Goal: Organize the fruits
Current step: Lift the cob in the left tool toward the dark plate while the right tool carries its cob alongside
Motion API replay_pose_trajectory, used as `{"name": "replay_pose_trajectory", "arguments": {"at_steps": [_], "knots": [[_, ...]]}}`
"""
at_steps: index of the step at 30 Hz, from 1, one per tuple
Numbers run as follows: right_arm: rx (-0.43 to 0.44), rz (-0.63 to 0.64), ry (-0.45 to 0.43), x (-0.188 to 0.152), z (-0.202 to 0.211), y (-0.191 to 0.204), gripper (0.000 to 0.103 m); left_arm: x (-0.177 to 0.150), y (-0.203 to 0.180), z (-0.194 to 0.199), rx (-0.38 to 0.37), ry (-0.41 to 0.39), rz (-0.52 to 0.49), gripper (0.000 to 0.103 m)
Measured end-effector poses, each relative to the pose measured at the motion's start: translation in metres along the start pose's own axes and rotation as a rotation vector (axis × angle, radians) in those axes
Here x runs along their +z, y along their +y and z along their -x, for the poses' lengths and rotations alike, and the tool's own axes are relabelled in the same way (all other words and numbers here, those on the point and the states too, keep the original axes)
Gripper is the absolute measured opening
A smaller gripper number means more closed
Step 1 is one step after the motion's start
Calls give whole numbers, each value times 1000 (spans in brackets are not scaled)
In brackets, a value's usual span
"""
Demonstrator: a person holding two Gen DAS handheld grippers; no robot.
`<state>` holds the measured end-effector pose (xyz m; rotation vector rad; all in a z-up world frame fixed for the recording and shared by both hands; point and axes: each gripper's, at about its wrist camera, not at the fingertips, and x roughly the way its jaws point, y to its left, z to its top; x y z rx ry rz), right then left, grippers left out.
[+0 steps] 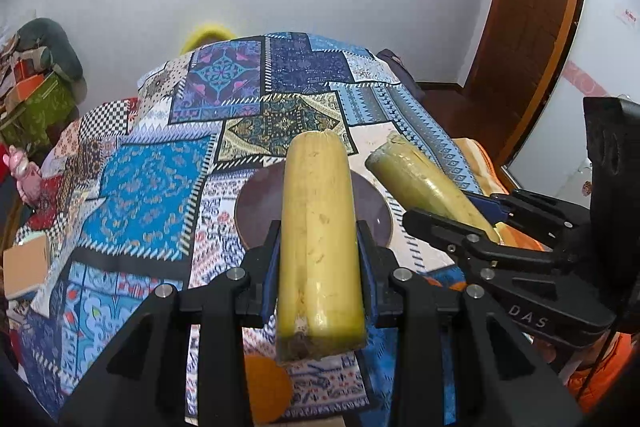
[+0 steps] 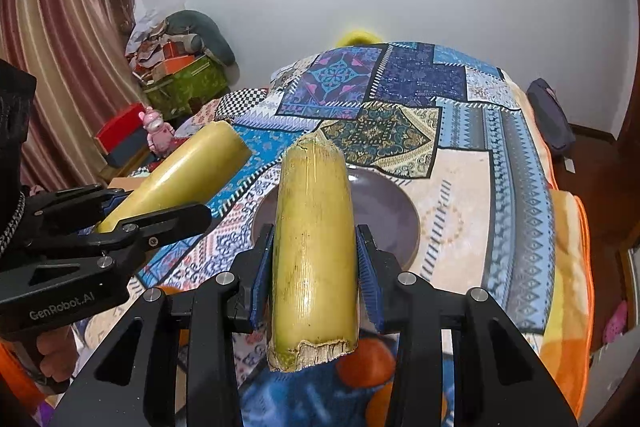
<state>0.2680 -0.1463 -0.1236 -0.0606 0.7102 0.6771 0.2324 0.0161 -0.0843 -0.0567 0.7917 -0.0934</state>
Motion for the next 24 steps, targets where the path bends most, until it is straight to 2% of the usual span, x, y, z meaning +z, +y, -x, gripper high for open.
{"name": "replay_pose_trajectory", "arguments": {"at_steps": [13,24], "knots": [[-13,25,28,23,-43,-13,36,29,25,-49,34,30,-9,34],[-2,33,112,28,-89,-23,36,40,44,-99,54,105,11,34]]}}
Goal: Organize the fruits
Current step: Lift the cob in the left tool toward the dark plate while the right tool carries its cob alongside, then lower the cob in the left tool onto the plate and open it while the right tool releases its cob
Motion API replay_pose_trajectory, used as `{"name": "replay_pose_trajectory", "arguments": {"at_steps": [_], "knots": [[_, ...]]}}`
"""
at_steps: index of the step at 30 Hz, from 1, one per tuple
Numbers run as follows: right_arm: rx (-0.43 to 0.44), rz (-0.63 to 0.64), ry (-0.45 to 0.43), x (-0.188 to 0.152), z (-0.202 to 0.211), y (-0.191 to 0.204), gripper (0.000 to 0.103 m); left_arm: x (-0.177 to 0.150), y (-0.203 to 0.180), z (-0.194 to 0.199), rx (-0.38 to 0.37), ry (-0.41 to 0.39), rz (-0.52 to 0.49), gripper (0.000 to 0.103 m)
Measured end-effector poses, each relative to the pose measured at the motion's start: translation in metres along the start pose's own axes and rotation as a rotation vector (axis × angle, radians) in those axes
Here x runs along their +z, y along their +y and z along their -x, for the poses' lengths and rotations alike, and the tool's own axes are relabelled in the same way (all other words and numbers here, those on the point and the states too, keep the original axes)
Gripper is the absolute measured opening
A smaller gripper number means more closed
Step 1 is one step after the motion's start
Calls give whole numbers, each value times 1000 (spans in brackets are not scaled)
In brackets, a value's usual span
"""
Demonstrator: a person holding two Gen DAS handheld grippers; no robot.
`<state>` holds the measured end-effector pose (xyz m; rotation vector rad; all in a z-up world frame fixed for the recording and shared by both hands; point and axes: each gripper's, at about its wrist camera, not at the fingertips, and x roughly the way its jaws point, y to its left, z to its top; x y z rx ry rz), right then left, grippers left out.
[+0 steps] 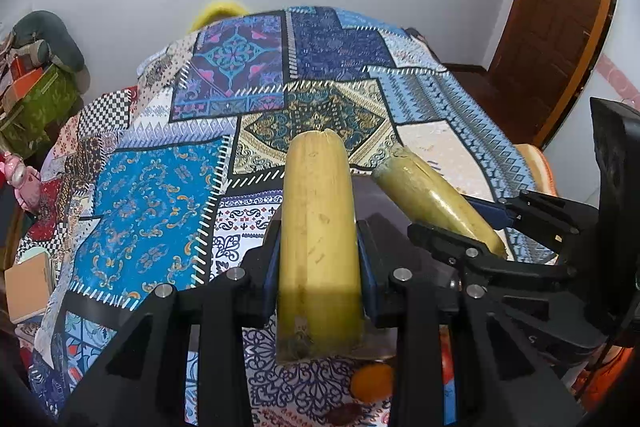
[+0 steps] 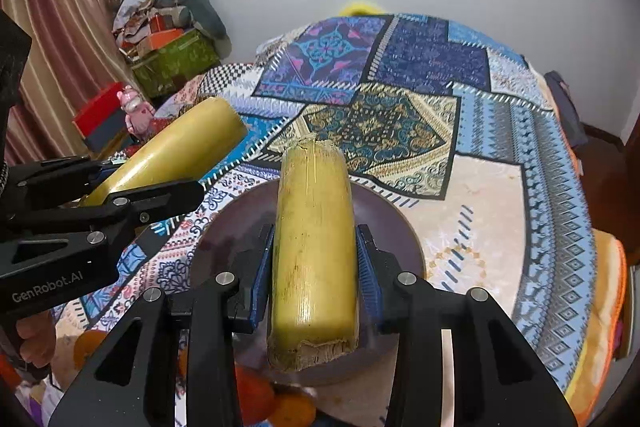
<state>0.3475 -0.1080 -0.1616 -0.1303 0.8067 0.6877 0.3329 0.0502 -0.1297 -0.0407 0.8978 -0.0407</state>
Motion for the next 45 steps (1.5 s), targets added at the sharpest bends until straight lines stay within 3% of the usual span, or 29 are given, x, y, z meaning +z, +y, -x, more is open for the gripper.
{"name": "replay_pose_trajectory", "arguments": {"at_steps": [17,27,40,45], "knots": [[2,6,129,-7,-36,-22,36,-2,-7,-60,28,152,-53,34],[28,11,175,-6,-49,-19,36,-4,0,-83,-10,248,-28,34],[67,-35,251,-9,-65,-24,36,4,-9,-79,4,218,-87,31],[75,-53,240,-8,-62,-27,38,3,0,-79,-22,230,-37,31]]}}
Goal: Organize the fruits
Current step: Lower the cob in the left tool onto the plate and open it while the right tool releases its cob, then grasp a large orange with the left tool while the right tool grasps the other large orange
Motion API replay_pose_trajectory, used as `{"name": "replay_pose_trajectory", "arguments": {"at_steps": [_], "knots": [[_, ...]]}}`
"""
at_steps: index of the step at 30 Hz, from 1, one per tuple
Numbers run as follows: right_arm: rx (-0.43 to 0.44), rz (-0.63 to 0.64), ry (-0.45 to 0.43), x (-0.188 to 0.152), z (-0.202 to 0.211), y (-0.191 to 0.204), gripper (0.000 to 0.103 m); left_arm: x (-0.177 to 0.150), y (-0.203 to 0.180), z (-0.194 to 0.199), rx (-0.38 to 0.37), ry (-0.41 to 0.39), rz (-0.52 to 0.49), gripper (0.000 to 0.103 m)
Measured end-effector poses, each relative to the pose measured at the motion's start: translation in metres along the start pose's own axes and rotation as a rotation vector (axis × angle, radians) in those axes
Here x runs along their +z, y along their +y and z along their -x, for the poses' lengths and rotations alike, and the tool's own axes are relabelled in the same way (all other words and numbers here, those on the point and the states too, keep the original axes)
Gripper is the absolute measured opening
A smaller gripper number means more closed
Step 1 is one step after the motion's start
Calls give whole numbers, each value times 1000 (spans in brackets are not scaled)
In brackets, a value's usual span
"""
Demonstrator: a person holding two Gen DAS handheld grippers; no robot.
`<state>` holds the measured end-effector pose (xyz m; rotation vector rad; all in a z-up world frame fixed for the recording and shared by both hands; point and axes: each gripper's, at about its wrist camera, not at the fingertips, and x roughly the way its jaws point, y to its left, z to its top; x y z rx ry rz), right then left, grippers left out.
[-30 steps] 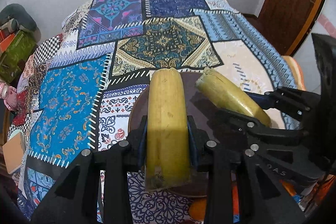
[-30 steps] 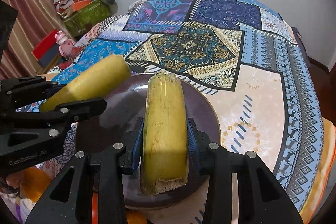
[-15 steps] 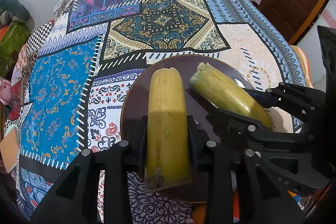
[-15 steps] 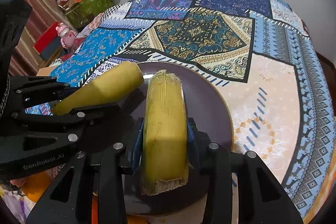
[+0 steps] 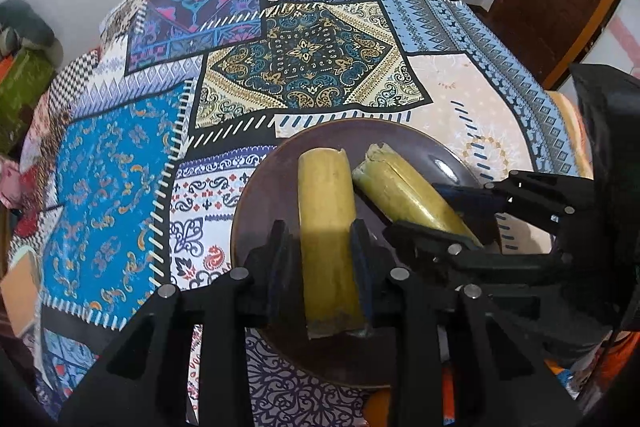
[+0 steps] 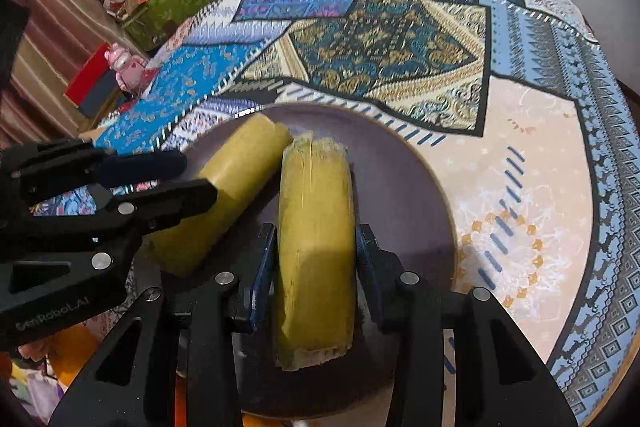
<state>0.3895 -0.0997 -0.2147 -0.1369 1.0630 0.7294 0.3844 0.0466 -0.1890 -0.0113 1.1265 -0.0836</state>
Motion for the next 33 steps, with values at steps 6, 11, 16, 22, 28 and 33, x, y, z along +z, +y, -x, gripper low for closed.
{"name": "replay_pose_trajectory", "arguments": {"at_steps": [6,11,16,22,28,33], "knots": [[-30,25,-36,1,16,5,38,-5,1,18,8,-39,-1,31],[-53,51,-90,-1,39,15,38,-10,-1,42,4,-77,-4,31],[-72,70,-151,-7,71,27,40,-22,-7,73,18,-129,-15,32],[-92,75,-225,-22,106,37,44,-45,-13,109,30,-186,-19,39],[-119,70,-277,-51,138,44,50,-75,-18,142,32,-234,-19,54],[-159,52,-281,-80,149,41,53,-104,-19,157,38,-247,-14,60]]}}
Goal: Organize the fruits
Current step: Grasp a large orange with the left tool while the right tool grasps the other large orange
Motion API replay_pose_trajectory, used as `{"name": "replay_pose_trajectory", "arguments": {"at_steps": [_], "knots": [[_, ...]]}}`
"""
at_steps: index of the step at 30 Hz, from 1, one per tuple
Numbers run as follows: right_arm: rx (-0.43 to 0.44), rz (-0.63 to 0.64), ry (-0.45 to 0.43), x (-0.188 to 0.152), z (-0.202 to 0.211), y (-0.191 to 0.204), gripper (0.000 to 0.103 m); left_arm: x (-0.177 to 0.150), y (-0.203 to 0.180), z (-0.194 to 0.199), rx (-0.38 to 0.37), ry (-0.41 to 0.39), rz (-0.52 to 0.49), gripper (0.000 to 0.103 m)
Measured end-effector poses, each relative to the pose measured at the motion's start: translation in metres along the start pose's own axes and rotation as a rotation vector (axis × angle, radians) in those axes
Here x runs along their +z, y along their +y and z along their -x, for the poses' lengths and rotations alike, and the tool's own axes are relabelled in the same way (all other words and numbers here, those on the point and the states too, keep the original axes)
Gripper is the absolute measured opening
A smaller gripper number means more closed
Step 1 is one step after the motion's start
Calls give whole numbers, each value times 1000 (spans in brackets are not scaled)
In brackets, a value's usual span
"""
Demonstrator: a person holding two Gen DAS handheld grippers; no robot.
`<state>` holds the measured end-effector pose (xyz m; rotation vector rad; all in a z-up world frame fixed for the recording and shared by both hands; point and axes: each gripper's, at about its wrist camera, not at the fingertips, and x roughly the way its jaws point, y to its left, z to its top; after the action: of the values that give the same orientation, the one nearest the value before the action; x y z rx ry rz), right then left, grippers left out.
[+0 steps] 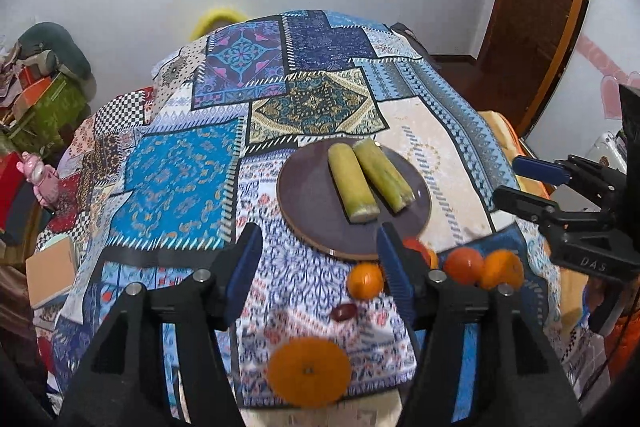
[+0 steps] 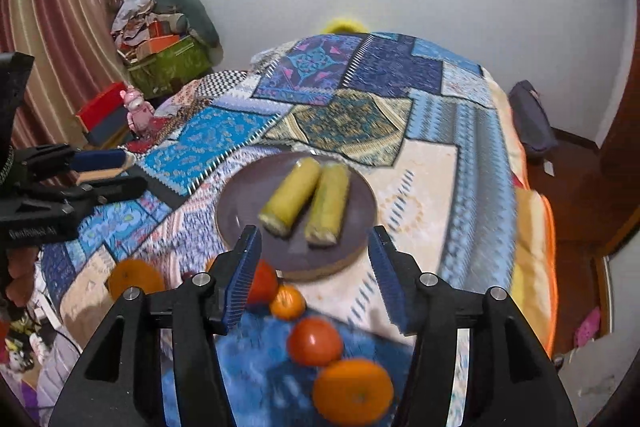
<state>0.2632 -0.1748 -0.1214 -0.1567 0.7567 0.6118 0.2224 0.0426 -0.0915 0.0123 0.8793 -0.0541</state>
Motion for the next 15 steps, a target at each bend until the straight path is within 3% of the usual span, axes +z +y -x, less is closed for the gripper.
{"name": "replay_pose_trajectory", "arguments": {"at_steps": [15], "knots": [[-63,-82,110,-83,13,-20,57,-78,11,0,7,102,74,63]]}}
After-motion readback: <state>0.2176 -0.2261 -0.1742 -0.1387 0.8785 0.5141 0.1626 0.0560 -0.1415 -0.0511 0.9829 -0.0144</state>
